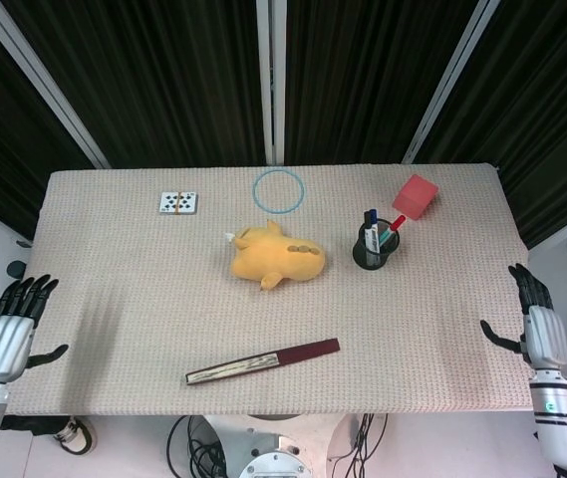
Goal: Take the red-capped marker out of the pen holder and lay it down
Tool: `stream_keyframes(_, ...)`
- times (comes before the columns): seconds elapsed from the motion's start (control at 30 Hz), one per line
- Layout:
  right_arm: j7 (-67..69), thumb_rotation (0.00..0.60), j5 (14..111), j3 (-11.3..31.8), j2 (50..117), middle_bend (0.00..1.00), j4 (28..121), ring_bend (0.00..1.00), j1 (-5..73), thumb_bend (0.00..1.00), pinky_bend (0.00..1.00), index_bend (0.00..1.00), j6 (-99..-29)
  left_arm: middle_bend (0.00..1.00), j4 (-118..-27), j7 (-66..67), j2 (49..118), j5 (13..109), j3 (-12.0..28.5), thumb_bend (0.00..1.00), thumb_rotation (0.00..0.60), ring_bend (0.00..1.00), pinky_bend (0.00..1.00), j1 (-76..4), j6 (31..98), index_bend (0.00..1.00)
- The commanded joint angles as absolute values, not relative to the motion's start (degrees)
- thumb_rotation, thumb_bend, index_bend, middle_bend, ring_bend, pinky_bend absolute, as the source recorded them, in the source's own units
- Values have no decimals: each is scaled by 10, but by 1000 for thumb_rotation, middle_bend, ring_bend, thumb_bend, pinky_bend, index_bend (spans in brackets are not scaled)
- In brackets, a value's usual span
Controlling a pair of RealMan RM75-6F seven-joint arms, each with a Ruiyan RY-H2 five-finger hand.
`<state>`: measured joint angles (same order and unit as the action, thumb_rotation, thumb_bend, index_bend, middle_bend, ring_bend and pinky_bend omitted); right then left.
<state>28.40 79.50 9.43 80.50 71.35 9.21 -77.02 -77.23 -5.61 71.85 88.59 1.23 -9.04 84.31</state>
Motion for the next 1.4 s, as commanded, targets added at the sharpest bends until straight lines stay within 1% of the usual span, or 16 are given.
stream_keyframes(0.03, 409, 600, 752, 159, 853, 0, 661, 0, 164, 176, 0, 0, -682, 23, -772, -58, 716, 886, 12, 0, 600, 0, 0, -90, 842, 60)
stream_keyframes(0.13, 470, 600, 741, 182, 872, 0, 638, 0, 200, 176, 0, 0, -639, 23, -772, -60, 714, 887, 11, 0, 600, 0, 0, -91, 841, 60)
stream_keyframes(0.27, 543, 600, 738, 201, 893, 3, 611, 0, 242, 176, 0, 0, -591, 23, -769, -64, 715, 885, 12, 0, 600, 0, 0, -90, 839, 60)
stream_keyframes(0.37, 570, 600, 740, 203, 913, 13, 581, 0, 271, 179, 0, 0, -558, 23, -764, -67, 717, 882, 11, 0, 600, 0, 0, -90, 835, 60)
stream_keyframes(0.47, 608, 600, 740, 202, 922, 16, 566, 0, 294, 229, 0, 0, -519, 23, -759, -73, 720, 882, 11, 0, 600, 0, 0, -91, 832, 60)
stream_keyframes(0.53, 619, 600, 742, 204, 936, 16, 541, 0, 308, 254, 0, 0, -509, 23, -756, -74, 720, 882, 10, 0, 600, 0, 0, -92, 829, 60)
stream_keyframes(0.67, 652, 600, 743, 203, 960, 23, 502, 0, 332, 272, 0, 7, -483, 23, -751, -77, 721, 882, 10, 0, 600, 0, 0, -92, 829, 60)
stream_keyframes(0.93, 760, 600, 770, 184, 982, 31, 460, 0, 354, 242, 0, 136, -455, 23, -744, -80, 723, 878, 11, 0, 600, 0, 0, -90, 828, 60)
stream_keyframes(1.17, 827, 600, 800, 161, 998, 33, 420, 0, 373, 208, 0, 263, -451, 23, -739, -82, 725, 875, 11, 0, 600, 0, 0, -90, 826, 61)
stream_keyframes(1.27, 838, 600, 802, 157, 1005, 36, 406, 0, 377, 208, 0, 289, -455, 23, -738, -82, 725, 874, 12, 0, 600, 0, 0, -90, 825, 61)
stream_keyframes(1.4, 849, 600, 804, 154, 1010, 38, 394, 0, 383, 208, 0, 291, -456, 23, -737, -82, 725, 873, 12, 0, 600, 0, 0, -91, 822, 61)
